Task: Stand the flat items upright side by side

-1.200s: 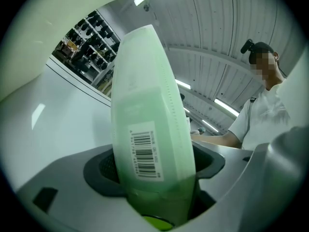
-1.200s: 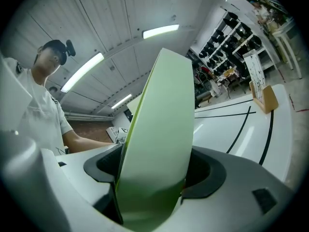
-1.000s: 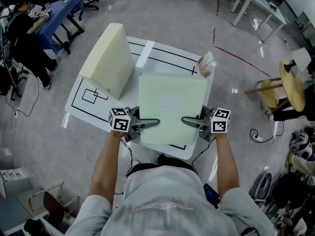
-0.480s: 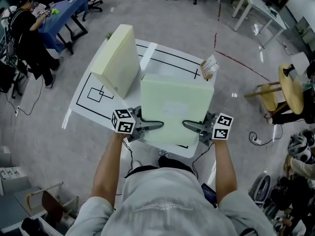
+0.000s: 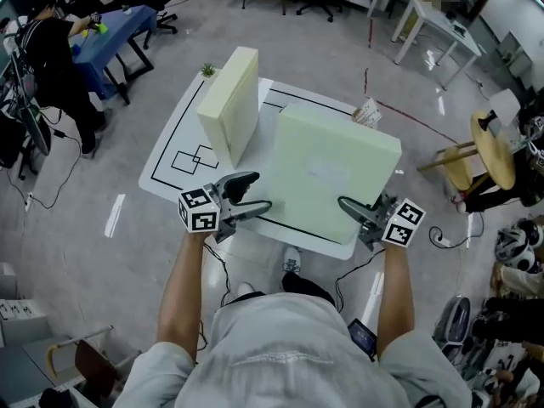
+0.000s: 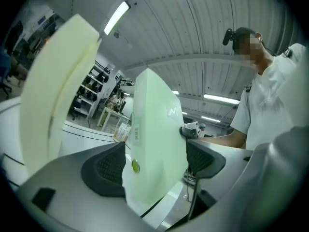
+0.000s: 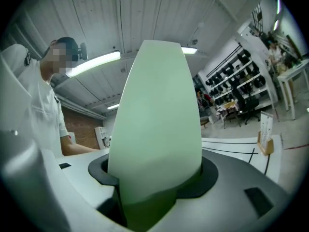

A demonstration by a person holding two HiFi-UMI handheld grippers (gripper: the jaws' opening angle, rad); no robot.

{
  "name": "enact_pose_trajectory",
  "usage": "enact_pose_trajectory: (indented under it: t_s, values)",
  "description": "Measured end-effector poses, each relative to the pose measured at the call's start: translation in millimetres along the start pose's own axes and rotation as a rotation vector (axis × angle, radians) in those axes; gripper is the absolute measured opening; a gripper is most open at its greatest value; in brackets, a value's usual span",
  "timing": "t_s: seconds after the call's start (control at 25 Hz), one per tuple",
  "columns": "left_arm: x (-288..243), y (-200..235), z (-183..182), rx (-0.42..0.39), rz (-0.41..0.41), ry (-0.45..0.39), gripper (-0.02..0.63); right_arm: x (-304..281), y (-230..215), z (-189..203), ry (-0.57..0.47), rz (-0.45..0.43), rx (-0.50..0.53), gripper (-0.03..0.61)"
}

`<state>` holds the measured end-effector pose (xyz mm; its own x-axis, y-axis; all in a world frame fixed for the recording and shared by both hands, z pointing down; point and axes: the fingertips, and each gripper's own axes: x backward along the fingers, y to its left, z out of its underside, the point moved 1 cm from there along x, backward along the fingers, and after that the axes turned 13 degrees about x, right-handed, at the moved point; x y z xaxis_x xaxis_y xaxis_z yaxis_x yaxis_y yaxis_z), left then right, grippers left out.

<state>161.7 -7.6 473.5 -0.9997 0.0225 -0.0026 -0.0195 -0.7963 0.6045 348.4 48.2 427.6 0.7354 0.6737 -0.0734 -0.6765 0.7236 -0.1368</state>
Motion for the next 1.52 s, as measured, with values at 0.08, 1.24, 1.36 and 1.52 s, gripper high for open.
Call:
enact_pose_trajectory:
  t_s: [0.08,1.24,1.36,1.52]
  values:
    - [29.1,-0.4,-10.4,-0.062,-0.059,-0.017,0.396,3.3,0.6,-7.5,-0.01,0.117,0.023,0.314]
    - [121.0,32.3,-165.1,-0.753,-0.268,0.249,0.391,-161.9,-73.2,-5.8,0.002,0.862,0.231,0.314]
    - [108.2,46.7,-175.9,-0.803,-0.216,0.304,0.391,-185.0,-89.5,5.4,0.031,0.88,0.242,0.314]
    - [94.7,55.3,-178.8,-0.824,-0.136,0.349,0.391,-204.7,-96.5,15.9,0.075,0.909,0.307,0.314]
